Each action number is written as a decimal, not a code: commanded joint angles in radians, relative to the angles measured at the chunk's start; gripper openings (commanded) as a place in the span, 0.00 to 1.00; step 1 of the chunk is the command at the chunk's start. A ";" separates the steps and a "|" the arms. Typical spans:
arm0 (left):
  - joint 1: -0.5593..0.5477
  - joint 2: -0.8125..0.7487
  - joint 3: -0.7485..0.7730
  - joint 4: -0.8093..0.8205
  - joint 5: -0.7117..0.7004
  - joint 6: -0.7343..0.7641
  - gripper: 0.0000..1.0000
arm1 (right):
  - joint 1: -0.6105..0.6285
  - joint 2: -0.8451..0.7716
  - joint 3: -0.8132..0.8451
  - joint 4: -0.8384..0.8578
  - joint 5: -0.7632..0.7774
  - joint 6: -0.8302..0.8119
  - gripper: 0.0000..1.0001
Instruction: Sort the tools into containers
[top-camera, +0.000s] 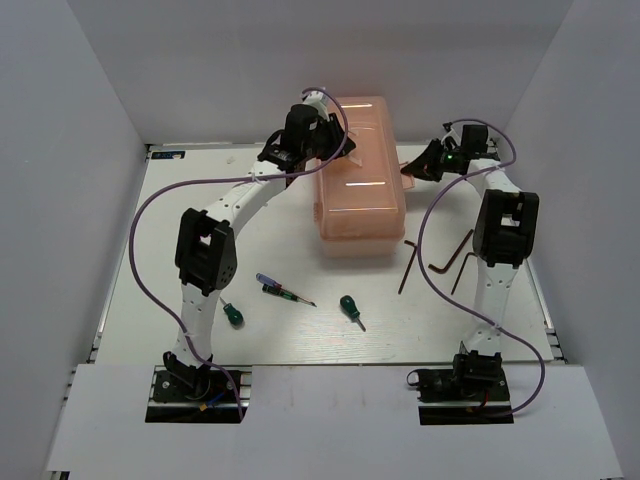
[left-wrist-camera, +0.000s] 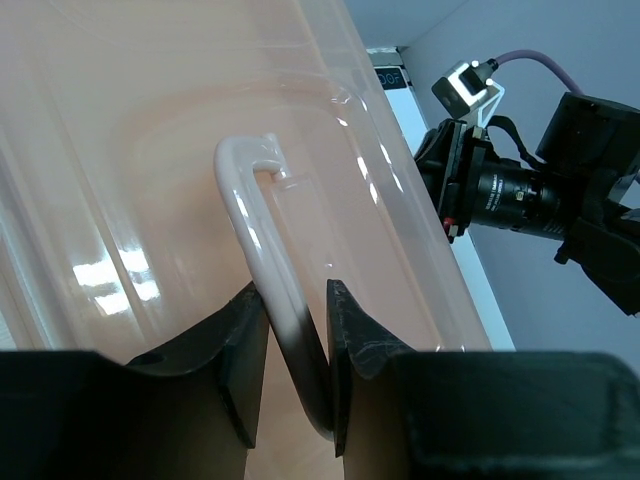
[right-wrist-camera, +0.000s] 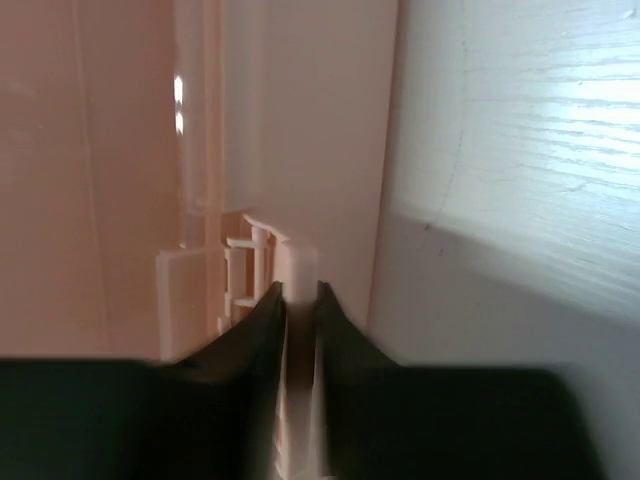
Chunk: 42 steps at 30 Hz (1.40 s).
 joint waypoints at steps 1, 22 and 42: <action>-0.011 0.001 0.036 -0.059 0.073 0.036 0.00 | 0.001 -0.007 0.006 0.005 -0.061 0.005 0.03; 0.158 -0.431 -0.102 -0.292 -0.390 0.275 0.00 | -0.116 -0.119 0.019 -0.144 0.251 -0.121 0.00; 0.245 -0.591 -0.599 -0.139 -0.277 0.315 0.00 | -0.147 -0.126 -0.027 -0.169 0.234 -0.142 0.00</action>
